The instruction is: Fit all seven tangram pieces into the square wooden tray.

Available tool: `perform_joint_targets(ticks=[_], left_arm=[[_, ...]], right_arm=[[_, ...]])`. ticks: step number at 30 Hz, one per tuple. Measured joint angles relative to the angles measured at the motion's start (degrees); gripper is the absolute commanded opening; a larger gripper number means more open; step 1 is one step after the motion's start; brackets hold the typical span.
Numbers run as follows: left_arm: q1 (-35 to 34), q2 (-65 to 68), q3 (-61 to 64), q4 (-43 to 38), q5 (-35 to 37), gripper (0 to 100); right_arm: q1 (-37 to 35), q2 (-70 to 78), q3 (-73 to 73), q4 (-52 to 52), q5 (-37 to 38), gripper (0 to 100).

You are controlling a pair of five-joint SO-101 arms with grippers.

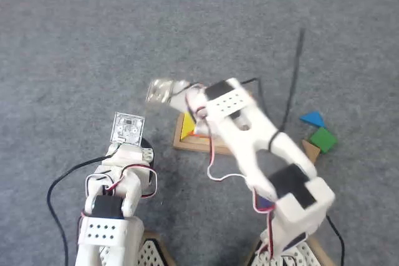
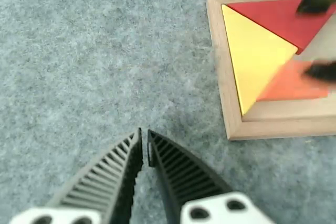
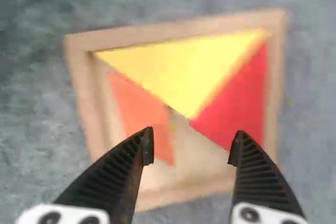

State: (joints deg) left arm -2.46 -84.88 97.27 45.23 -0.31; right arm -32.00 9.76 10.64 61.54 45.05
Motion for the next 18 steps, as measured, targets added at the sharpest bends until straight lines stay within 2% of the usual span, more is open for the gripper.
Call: perform_joint_targets(ticks=[5,9,13,18], left_arm=[[0.00,0.00,0.00,0.00,0.00,2],[0.00,0.00,0.00,0.00,0.00,2],[0.00,0.00,0.00,0.00,0.00,2],[0.00,0.00,0.00,0.00,0.00,2]], right_arm=[[3.08,-3.25,0.00,0.00,-6.07,23.4],[3.60,-3.43,1.05,-2.20,-13.89,21.8],[5.45,0.88,3.16,-4.13,-15.03,17.9],[5.36,5.27,3.08,-4.22,-15.65,18.7]])
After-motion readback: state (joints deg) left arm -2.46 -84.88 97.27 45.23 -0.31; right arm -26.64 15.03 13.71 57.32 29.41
